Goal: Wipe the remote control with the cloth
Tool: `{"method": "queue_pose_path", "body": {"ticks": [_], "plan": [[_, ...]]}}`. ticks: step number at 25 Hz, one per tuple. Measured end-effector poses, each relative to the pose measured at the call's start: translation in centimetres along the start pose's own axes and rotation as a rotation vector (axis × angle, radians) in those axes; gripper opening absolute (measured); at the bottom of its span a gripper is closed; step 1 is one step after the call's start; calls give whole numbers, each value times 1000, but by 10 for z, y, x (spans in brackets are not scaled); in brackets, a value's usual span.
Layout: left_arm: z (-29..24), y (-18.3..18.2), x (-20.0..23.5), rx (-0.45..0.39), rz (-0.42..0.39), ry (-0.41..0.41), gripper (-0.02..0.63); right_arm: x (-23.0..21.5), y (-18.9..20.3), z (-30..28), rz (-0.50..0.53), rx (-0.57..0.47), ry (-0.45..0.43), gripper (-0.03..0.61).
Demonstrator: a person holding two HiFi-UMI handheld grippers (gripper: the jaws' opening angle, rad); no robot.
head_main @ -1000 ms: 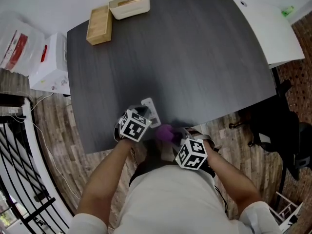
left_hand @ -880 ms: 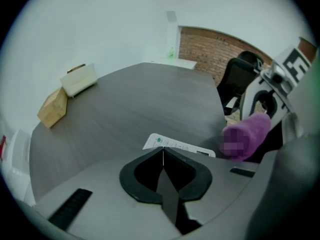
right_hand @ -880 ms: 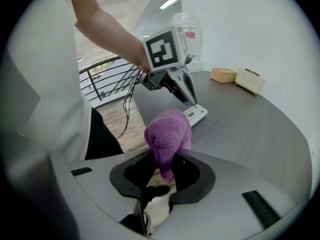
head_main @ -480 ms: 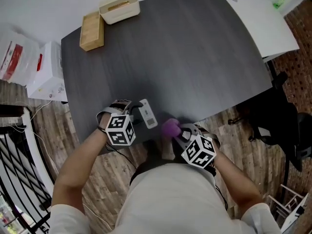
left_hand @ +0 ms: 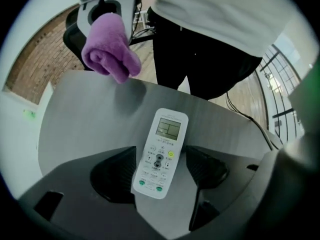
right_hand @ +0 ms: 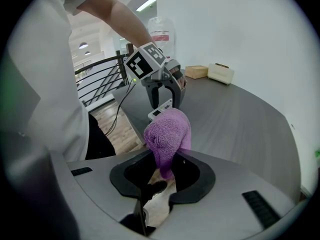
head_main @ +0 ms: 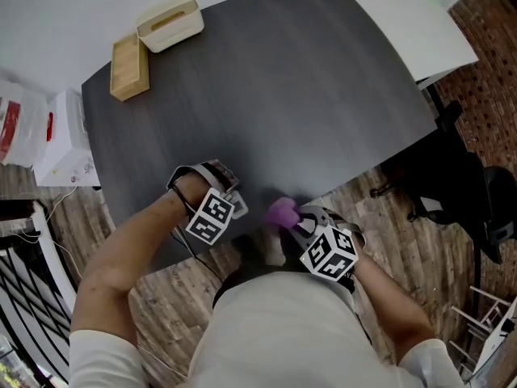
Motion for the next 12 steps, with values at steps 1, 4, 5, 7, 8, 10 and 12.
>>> {"method": "queue_pose_path", "body": {"ticks": [1,4,5,7,8,10,12], "plan": [[-3,-1,1,6,-6,16,290,0,2,1,-8,1,3,98],[-5,-2,3,5,16,47,290,0,6,3,-29,1,8,99],[-5,-1,3,0,33,55,288,0,7,3,-34,1,9,98],[-5,-1,3,-22,97,70,250,1,9,3,-39,0,9,99],[-4,-2,2,-43,150,76,242,1,9,2,-40,-2,9,99],[-3,-2,3,-113,305,94,236,0,8,2,-43,-9,12,98],[0,1,3,-234,514,111,233,-3,5,2,-46,-20,23,98]]}}
Point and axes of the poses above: the fingertips, and each gripper's own axes: z backward along the fingers, x to its left, y out of its underside, the point moved 8 cm from there along z, backward along the fingers, and after that the axes turned 7 degrees about y, right-handed, at the moved point
